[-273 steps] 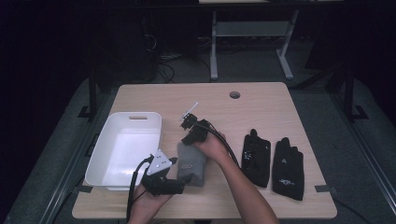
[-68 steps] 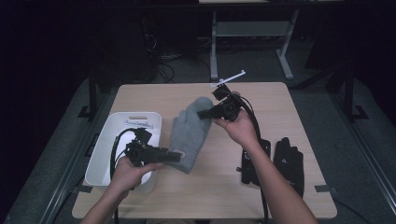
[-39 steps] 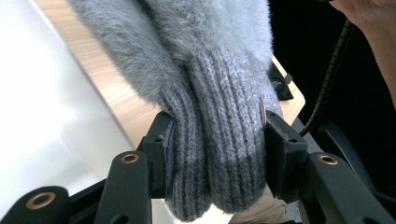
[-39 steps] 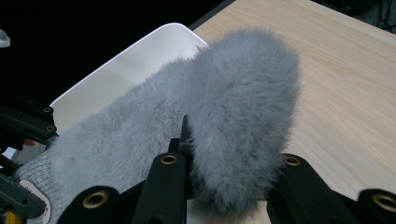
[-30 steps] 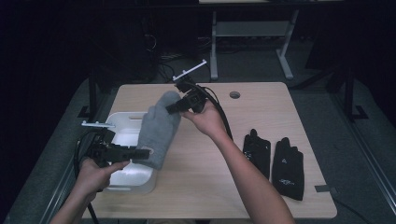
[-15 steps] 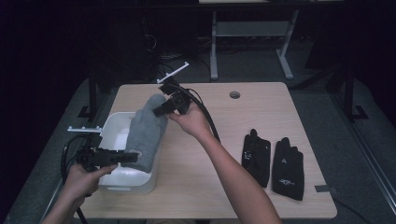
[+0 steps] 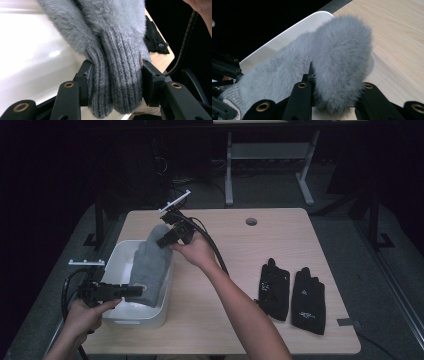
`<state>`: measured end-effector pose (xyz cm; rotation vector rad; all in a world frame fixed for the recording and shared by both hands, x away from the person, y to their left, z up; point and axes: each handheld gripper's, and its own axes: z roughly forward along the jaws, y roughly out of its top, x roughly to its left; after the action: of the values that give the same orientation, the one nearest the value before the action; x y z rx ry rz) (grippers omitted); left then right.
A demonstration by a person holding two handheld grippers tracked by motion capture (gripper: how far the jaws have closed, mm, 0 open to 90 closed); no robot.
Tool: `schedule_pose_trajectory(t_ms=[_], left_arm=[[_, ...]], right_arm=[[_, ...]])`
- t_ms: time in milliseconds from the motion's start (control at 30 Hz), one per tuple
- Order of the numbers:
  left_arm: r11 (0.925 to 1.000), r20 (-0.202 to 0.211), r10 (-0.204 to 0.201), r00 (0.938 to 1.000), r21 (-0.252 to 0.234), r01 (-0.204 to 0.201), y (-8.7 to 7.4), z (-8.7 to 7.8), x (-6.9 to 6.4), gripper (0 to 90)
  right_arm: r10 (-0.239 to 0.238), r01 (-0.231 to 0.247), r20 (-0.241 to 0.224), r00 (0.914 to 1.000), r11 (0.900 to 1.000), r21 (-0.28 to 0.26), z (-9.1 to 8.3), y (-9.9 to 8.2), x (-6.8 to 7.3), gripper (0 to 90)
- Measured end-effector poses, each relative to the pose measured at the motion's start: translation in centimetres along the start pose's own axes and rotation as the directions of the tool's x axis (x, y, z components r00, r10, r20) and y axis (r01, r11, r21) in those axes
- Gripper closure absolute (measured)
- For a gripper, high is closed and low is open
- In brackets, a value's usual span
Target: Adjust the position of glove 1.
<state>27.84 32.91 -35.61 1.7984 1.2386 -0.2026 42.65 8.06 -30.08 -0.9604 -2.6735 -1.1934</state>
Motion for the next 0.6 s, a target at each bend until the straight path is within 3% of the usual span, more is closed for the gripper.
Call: schedule_pose_trajectory(t_ms=[600], left_arm=[[0.9988,-0.04,-0.036,0.9986,0.032,0.037,-0.9,1.2,1.6,49.4]], right_arm=[[0.012,-0.012,0.001,0.9999,0.9984,0.054,3.1,-0.1,-0.5,73.3]])
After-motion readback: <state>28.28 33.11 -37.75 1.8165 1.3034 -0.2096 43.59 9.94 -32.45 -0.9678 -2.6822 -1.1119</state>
